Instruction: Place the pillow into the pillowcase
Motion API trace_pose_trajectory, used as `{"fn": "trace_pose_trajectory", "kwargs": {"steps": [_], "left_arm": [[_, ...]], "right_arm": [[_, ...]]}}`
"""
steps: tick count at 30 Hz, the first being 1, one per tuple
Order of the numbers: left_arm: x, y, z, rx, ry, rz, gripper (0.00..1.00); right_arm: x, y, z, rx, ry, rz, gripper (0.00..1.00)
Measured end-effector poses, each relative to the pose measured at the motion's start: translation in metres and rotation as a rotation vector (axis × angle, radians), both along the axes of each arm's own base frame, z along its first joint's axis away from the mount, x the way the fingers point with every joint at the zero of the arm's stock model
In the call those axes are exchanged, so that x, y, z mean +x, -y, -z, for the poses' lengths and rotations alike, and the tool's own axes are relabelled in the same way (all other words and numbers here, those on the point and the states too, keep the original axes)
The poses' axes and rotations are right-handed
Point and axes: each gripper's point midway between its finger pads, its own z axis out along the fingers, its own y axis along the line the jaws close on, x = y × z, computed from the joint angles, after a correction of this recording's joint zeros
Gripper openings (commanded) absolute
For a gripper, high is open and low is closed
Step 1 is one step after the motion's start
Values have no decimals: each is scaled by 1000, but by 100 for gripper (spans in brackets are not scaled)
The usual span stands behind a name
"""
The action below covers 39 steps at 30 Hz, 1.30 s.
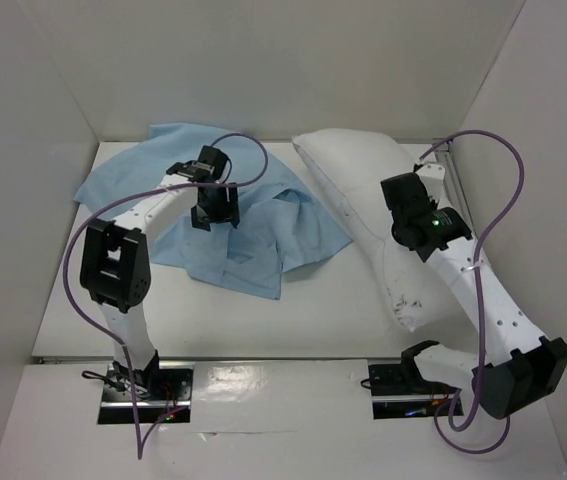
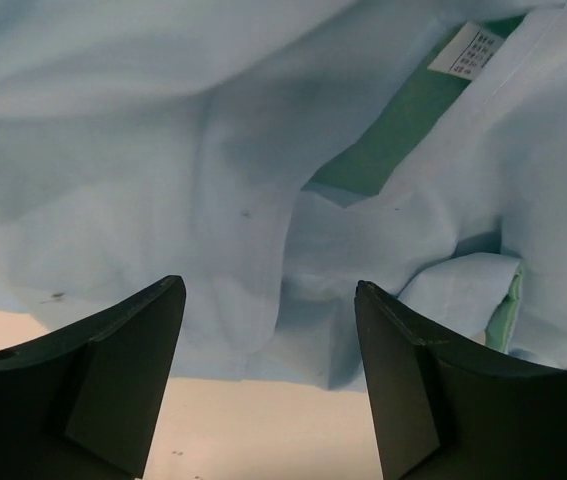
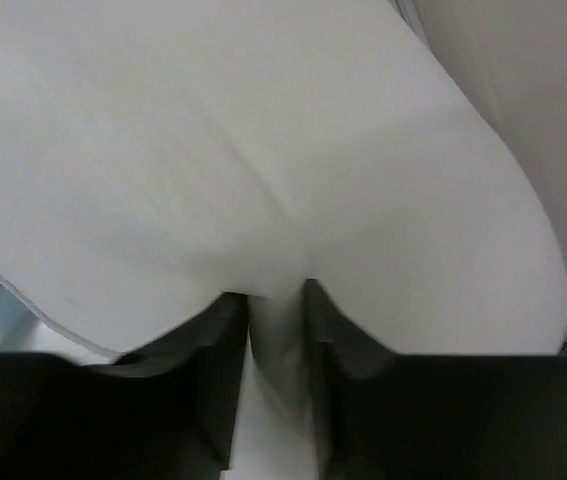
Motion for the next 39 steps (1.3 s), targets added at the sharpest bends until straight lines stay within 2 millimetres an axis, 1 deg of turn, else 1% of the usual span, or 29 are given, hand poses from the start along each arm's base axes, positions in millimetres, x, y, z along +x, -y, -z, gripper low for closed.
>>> {"fn": "trace_pose_trajectory", "kwargs": {"steps": [1, 3, 5, 7, 8, 9, 10, 11, 13, 14, 15, 16, 17, 19, 21, 22, 26, 27, 28, 29, 30, 31, 33, 35, 36, 37, 39], "left_arm": [[-1, 4, 7, 15, -13, 9, 82], [-4, 10, 21, 47, -42, 27, 82], [-8, 11, 33, 79, -68, 30, 82], [-8, 5, 40, 113, -81, 17, 81], [-7, 1, 42, 127, -82, 8, 77], [-6, -2, 44, 141, -82, -1, 73], [-5, -4, 45, 151, -82, -8, 70], [-4, -7, 46, 161, -81, -14, 60], [-3, -9, 49, 167, -86, -18, 48], [-3, -9, 52, 165, -92, -17, 40], [-3, -8, 54, 162, -98, -16, 32], [-2, -8, 57, 161, -104, -10, 19], [-1, -7, 58, 156, -106, -15, 13], [0, -7, 60, 146, -112, -17, 0], [1, -5, 59, 127, -116, -13, 0], [2, -4, 57, 116, -114, -12, 0], [4, -1, 46, 38, -112, -14, 0], [4, -1, 40, 11, -105, -16, 0], [5, 0, 31, -13, -91, -17, 0], [6, 0, 21, -34, -73, -16, 0], [7, 0, 10, -55, -48, -16, 0], [8, 0, -1, -73, -26, -17, 0], [8, 1, -22, -105, 19, -12, 0], [10, 2, -41, -140, 58, -8, 0], [11, 3, -48, -159, 72, -3, 0], [12, 4, -54, -180, 81, 0, 0], [11, 1, -62, -218, 87, -4, 0]], "right_arm": [[-1, -1, 3, -14, -21, -18, 58], [1, -10, 10, -22, -54, -56, 80], [3, -25, 17, -12, -78, -108, 82], [4, -41, 19, 9, -83, -161, 85], [6, -49, 16, 25, -79, -185, 85], [11, -58, 9, 46, -58, -205, 85], [15, -61, 4, 59, -43, -212, 85], [22, -67, -5, 80, -17, -222, 85], [37, -79, -22, 117, 35, -243, 86], [46, -87, -27, 134, 53, -256, 86], [54, -93, -32, 144, 64, -270, 89], [64, -100, -34, 150, 71, -283, 91], [74, -106, -35, 154, 76, -294, 93], [100, -121, -29, 145, 55, -309, 94], [127, -134, -17, 124, 30, -309, 100], [142, -140, -7, 113, 17, -307, 100], [184, -150, 45, 65, -68, -277, 100], [194, -149, 57, 57, -84, -260, 95], [203, -145, 71, 49, -102, -240, 80], [209, -140, 81, 41, -117, -226, 56], [213, -134, 89, 35, -130, -212, 1], [215, -129, 96, 39, -141, -200, 0], [219, -124, 98, 69, -136, -193, 0], [222, -123, 89, 114, -88, -215, 0], [218, -122, 83, 140, -72, -231, 0], [214, -121, 74, 168, -41, -256, 0], [199, -117, 50, 228, 7, -316, 0]]}}
